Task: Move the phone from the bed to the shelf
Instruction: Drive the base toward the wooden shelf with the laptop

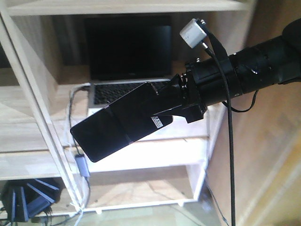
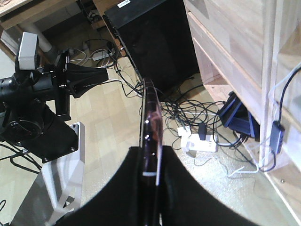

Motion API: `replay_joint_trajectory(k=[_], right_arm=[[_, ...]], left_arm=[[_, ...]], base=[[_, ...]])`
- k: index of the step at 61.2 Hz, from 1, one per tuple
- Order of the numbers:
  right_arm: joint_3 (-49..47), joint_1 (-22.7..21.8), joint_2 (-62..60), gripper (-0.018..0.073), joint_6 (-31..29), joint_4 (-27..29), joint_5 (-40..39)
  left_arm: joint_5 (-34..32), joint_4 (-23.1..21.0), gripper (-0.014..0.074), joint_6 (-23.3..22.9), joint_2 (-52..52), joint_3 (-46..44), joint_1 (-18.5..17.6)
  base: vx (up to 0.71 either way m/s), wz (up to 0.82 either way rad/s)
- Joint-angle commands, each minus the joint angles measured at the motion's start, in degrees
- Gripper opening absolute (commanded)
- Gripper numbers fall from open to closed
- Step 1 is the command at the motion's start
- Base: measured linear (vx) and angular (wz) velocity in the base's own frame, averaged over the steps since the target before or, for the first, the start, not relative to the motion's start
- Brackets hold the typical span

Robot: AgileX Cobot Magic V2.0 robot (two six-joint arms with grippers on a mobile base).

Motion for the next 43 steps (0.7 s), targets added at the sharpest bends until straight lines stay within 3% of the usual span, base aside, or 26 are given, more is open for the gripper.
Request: replay_joint_trajectory(k=[1, 43], right_arm=[[-1.63, -0.1, -2.52, -0.0002, -0.53, 4.9, 3.91], [-1.63, -0.1, -2.52, -0.0002, -0.53, 4.9, 3.91]], left_arm=[[-4.21, -0.52, 0.0001, -0.33, -0.23, -1.32, -0.36], [-4.21, -0.52, 0.0001, -0.33, -0.23, -1.32, -0.36]], base=[[0.28, 0.26], [0.19, 0.19]])
